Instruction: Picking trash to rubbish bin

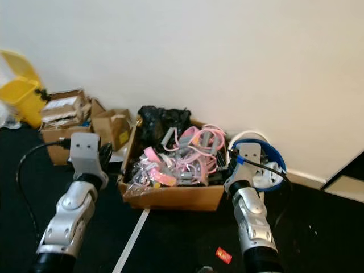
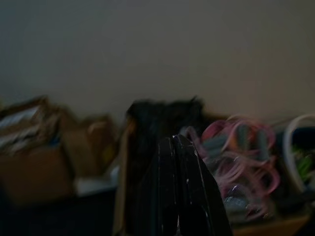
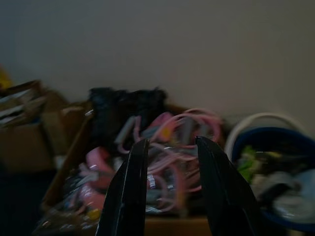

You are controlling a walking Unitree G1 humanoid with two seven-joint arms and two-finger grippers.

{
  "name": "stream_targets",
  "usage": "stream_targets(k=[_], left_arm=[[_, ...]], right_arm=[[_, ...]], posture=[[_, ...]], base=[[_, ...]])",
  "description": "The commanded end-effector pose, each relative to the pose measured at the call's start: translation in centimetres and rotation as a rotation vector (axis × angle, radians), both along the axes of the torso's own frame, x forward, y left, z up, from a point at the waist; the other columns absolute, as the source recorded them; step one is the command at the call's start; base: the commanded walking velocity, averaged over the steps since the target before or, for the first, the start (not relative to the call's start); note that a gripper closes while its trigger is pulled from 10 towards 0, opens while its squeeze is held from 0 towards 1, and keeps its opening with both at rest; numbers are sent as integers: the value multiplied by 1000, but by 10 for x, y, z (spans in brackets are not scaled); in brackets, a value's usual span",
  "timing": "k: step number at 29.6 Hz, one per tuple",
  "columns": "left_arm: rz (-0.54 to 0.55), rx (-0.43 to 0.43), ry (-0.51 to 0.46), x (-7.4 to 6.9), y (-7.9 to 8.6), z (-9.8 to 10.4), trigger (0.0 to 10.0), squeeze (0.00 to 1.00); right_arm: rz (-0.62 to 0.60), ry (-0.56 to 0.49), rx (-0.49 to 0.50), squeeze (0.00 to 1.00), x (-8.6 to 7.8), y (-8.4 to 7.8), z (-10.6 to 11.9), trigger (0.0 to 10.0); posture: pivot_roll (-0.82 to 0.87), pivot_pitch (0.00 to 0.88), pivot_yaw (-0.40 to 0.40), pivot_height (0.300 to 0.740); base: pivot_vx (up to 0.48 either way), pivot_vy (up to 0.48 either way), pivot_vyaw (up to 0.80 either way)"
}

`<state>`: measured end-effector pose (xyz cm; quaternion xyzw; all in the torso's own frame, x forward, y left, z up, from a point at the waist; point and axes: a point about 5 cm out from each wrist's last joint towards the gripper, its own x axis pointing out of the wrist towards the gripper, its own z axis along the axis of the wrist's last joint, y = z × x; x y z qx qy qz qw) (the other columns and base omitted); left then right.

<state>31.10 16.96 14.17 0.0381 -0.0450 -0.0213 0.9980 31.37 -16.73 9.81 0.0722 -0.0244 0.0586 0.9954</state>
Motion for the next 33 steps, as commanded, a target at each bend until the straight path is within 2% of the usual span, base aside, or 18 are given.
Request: stream_targets(k=[1, 11, 20, 33], left_arm=[[23, 29, 40, 1, 12, -9, 10000, 0], [70, 13, 41, -4, 16, -12, 10000, 0], [80, 12, 47, -7, 18, -16, 10000, 0], [57, 0, 53, -8, 10, -18, 10000, 0]], right_arm=[[-14, 13, 12, 0, -4, 2, -7, 10000], [12, 32, -5, 0, -7, 2, -11, 10000], [7, 32, -4, 0, -6, 2, -10, 10000], [4, 32, -12, 0, -9, 1, -11, 10000]], posture=[[48, 102, 48, 740], [59, 110, 5, 740], [55, 120, 6, 740], [41, 131, 5, 740]], base=[[0, 0, -644], [0, 0, -649], [0, 0, -652], [0, 0, -650]])
